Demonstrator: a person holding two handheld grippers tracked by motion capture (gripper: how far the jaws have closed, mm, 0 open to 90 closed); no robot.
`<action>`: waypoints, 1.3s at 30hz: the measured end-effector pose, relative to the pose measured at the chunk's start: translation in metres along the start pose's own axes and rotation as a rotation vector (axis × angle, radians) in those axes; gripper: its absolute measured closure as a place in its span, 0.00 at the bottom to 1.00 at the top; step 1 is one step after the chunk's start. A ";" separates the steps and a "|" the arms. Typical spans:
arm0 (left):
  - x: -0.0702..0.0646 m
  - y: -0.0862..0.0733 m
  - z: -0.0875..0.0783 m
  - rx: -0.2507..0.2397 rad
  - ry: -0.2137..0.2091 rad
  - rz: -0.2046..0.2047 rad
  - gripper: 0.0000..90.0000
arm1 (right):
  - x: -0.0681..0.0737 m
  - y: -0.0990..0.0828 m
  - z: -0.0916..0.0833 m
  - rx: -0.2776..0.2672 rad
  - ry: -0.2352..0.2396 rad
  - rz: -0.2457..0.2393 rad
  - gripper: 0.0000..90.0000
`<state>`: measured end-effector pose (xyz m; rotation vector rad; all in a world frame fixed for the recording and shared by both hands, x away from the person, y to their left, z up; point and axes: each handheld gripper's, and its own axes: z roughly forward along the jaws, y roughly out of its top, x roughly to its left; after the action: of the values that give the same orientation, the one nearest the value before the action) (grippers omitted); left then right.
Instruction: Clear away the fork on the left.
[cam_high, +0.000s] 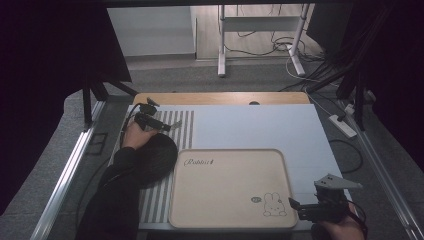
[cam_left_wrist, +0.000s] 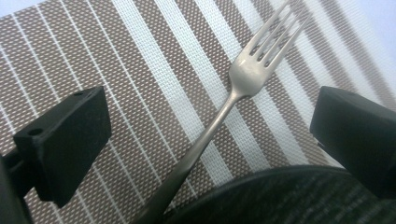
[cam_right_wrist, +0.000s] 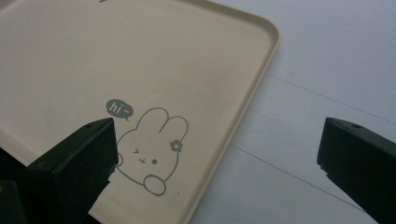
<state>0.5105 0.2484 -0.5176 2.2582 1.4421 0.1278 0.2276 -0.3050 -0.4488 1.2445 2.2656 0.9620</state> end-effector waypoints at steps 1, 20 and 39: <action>-0.001 0.000 0.003 0.014 0.018 0.003 0.00 | 0.000 0.000 0.000 0.000 0.000 -0.001 0.00; 0.008 -0.006 0.002 0.005 0.076 0.100 0.40 | 0.001 0.000 0.000 0.003 0.002 -0.014 0.00; 0.026 -0.005 -0.007 0.048 0.090 0.220 0.96 | 0.001 0.000 0.000 0.004 0.004 -0.018 0.00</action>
<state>0.5156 0.2751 -0.5172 2.4745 1.2482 0.2688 0.2272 -0.3037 -0.4491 1.2222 2.2792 0.9549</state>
